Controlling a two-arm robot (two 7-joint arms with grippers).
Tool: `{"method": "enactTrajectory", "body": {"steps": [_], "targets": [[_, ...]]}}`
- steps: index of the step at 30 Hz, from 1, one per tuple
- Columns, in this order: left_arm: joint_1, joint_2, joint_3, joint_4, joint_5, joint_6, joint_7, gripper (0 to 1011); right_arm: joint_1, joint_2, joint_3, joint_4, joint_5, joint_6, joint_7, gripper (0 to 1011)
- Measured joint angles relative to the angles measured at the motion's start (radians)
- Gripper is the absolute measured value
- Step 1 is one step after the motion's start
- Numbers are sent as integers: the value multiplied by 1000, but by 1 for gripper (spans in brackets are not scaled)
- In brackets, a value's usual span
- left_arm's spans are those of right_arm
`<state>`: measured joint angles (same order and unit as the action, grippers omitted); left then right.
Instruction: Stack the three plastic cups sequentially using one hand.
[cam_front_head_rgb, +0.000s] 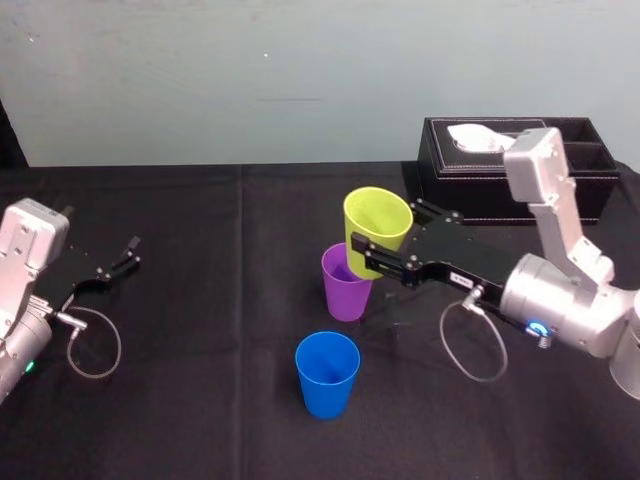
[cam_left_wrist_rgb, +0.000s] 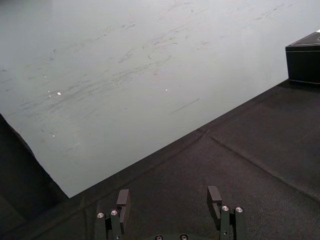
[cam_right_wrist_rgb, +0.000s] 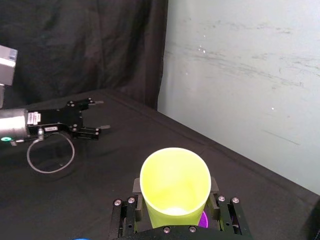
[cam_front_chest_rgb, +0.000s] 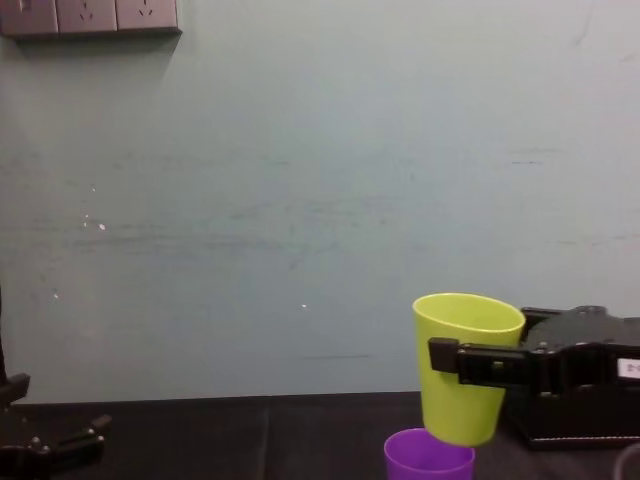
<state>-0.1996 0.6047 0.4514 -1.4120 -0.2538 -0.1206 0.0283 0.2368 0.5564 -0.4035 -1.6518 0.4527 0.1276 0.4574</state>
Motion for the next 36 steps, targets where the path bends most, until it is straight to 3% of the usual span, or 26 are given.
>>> {"method": "enactTrajectory", "body": {"steps": [13,36], "targets": [[0,0,0,0,0,0,0,1011,50,-49,-33,62,-52,18,-13,735],[0,0,0,0,0,0,0,1011,89,-91,-50,119,-107,25,-10,735]]}}
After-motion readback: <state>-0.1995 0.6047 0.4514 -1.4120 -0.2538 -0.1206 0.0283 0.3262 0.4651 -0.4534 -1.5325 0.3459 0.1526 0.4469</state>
